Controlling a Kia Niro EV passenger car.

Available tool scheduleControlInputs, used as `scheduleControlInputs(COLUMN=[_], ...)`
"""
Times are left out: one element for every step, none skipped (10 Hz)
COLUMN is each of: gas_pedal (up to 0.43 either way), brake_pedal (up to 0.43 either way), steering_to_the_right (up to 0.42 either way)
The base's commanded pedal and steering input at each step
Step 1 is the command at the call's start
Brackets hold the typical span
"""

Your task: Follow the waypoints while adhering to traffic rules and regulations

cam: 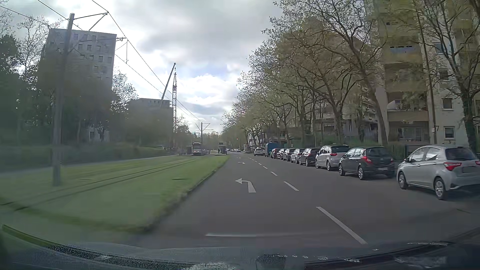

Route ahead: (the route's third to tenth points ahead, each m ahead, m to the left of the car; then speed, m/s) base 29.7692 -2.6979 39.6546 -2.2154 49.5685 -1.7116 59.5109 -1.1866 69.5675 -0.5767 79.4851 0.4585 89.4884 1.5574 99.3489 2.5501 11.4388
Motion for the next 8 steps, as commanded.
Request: scheduleControlInputs(gas_pedal=[0.059,0.067,0.067,0.067,0.067,0.067,0.067,0.067], brake_pedal=[0.000,0.000,0.000,0.000,0.000,0.000,0.000,0.000], steering_to_the_right=[-0.005,-0.005,-0.010,-0.007,-0.005,-0.005,-0.006,-0.002])
